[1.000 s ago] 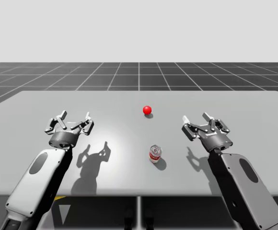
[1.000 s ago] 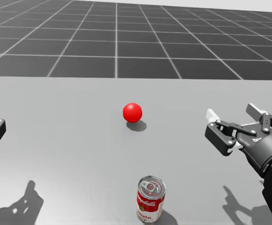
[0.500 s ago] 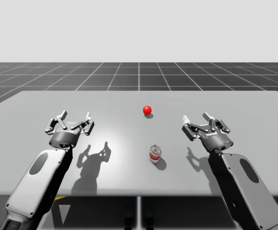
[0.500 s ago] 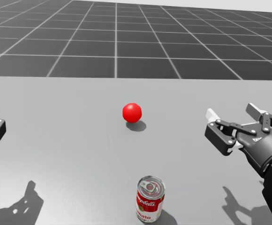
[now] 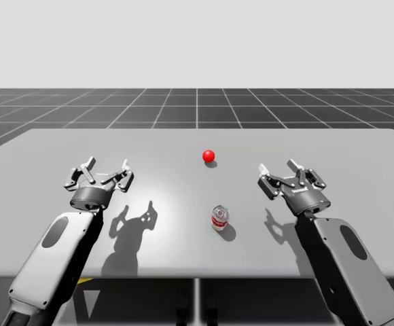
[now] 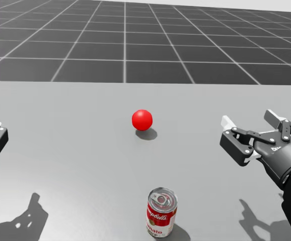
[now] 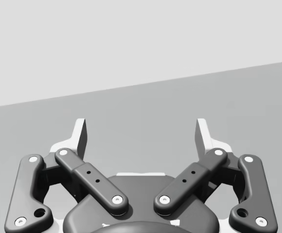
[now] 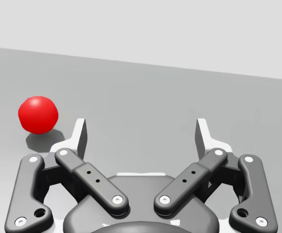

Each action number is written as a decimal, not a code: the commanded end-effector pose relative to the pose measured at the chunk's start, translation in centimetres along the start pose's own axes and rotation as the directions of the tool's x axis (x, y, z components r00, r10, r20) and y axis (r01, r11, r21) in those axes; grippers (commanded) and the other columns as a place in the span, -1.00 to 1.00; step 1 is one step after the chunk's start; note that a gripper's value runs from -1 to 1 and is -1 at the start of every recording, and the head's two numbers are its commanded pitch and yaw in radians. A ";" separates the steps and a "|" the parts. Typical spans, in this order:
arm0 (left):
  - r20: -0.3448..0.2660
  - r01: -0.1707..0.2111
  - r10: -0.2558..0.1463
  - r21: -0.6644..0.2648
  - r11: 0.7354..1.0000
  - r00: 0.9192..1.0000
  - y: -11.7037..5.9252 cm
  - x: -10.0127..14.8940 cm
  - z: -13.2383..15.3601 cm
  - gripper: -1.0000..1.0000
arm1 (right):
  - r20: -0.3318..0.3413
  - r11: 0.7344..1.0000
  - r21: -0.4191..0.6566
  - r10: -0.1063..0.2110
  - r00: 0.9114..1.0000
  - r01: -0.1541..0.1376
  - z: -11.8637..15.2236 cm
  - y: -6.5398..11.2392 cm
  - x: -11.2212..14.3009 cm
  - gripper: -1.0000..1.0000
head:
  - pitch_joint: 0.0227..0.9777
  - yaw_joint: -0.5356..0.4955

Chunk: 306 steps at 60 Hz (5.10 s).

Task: Watch the red light. When it turns green, pick up the object.

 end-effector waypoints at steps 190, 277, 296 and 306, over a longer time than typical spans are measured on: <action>-0.028 -0.005 0.004 -0.018 1.000 1.000 -0.5 -0.5 -0.3 -1.00 | -0.180 0.848 0.519 -0.010 0.984 0.103 10.1 9.4 -7.4 -1.00 | 0.82 -0.22; -0.026 0.014 -0.015 -0.026 1.000 1.000 -0.9 -0.7 -0.2 -1.00 | -0.239 0.840 0.539 0.091 0.967 0.054 4.7 11.8 -9.7 1.00 | 0.11 -0.23; -0.028 0.015 -0.016 -0.025 1.000 0.999 -1.1 -0.9 -0.2 -1.00 | -0.239 0.841 0.537 0.078 0.968 0.065 4.7 11.7 -9.6 0.99 | -0.16 -0.23; -0.025 0.011 -0.011 -0.023 1.000 1.000 -1.0 -0.8 -0.1 -1.00 | -0.208 0.843 0.532 0.039 0.977 0.079 4.5 11.4 -6.9 0.99 | -0.17 -0.23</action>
